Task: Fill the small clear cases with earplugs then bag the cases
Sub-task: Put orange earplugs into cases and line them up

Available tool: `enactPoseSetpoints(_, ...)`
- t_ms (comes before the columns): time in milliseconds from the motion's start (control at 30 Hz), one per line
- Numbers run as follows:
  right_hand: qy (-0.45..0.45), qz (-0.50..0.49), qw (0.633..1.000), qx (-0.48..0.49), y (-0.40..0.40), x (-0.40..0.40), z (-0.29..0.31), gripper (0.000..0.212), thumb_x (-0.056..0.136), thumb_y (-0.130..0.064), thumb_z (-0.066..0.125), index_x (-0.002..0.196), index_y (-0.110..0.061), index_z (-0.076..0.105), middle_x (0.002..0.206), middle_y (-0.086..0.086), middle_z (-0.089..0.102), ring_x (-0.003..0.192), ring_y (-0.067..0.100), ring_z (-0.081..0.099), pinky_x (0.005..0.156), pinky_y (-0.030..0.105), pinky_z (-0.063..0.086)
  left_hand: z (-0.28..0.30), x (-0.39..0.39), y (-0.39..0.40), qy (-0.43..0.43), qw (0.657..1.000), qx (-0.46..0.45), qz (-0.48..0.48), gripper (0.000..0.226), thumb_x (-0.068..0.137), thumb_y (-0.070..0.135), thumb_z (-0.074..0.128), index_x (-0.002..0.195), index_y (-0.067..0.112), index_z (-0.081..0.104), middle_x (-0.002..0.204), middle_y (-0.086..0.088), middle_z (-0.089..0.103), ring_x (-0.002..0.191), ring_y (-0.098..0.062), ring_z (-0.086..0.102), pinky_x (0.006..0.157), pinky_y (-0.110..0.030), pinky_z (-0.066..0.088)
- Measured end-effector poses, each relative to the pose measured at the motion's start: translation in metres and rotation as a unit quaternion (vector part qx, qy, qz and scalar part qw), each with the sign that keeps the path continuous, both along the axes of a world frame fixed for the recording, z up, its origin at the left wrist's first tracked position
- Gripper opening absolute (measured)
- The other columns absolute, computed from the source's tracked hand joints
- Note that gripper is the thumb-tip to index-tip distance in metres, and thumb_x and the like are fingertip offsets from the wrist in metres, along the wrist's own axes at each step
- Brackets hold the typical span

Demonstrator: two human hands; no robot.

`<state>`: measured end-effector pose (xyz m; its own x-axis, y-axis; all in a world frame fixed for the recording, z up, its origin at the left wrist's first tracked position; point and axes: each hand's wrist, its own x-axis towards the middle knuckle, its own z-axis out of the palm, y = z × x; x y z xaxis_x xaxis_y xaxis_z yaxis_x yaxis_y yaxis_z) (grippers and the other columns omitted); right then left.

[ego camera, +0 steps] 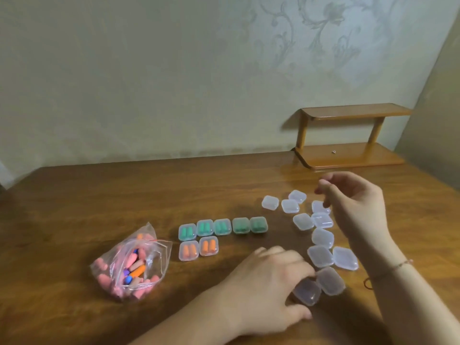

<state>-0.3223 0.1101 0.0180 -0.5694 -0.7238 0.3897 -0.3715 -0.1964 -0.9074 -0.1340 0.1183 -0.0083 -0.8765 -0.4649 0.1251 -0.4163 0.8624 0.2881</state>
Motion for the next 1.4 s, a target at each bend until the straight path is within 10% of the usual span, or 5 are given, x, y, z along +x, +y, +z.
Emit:
enactPoseSetpoints(100,0.036,0.006,0.999,-0.001,0.0,0.001,-0.003,0.01,0.088,-0.014,0.067,0.084,-0.022,0.07,0.076,0.0,0.071,0.062,0.017,0.06,0.056,0.028,0.051,-0.004,-0.001,-0.005,0.036,0.999,0.01,0.027,0.039,0.086,0.043,0.069,0.121,0.029,0.059,0.117,0.012,0.059,0.109,-0.006,0.049,0.097,-0.029,0.043)
enactPoseSetpoints(233,0.184,0.1,0.977,0.047,0.008,0.009,-0.002,0.011,0.084,-0.012,0.069,0.085,-0.023,0.07,0.078,-0.013,0.068,0.068,0.002,0.06,0.056,0.012,0.045,0.002,0.015,-0.014,0.161,0.965,0.134,0.159,0.043,0.083,0.04,0.075,0.122,0.036,0.056,0.114,0.024,0.06,0.104,0.011,0.054,0.089,-0.005,0.043)
enactPoseSetpoints(567,0.323,0.264,0.908,0.032,0.012,0.032,-0.008,0.024,0.08,-0.037,0.074,0.101,-0.029,0.068,0.088,-0.022,0.067,0.081,0.0,0.064,0.066,0.022,0.052,0.01,0.035,-0.031,0.437,0.726,0.466,0.253,0.057,0.068,0.01,0.088,0.118,0.019,0.061,0.105,-0.006,0.074,0.103,-0.023,0.071,0.091,-0.035,0.057)
enactPoseSetpoints(767,0.344,0.187,0.919,-0.052,0.009,0.043,-0.016,0.023,0.081,-0.048,0.063,0.093,-0.029,0.069,0.083,-0.02,0.069,0.073,-0.002,0.063,0.057,0.024,0.052,0.01,0.03,-0.024,0.539,0.487,0.671,0.153,0.047,0.064,0.001,0.08,0.109,0.005,0.067,0.109,-0.024,0.07,0.091,-0.032,0.073,0.075,-0.037,0.062)
enactPoseSetpoints(1400,0.314,0.148,0.936,-0.052,0.009,0.051,-0.021,0.023,0.079,-0.046,0.061,0.084,-0.029,0.075,0.068,-0.014,0.069,0.061,0.001,0.064,0.051,0.028,0.053,0.007,0.032,-0.027,0.524,0.521,0.656,0.154,0.017,0.072,0.002,0.07,0.087,0.003,0.078,0.1,-0.022,0.073,0.086,-0.026,0.074,0.074,-0.032,0.062)
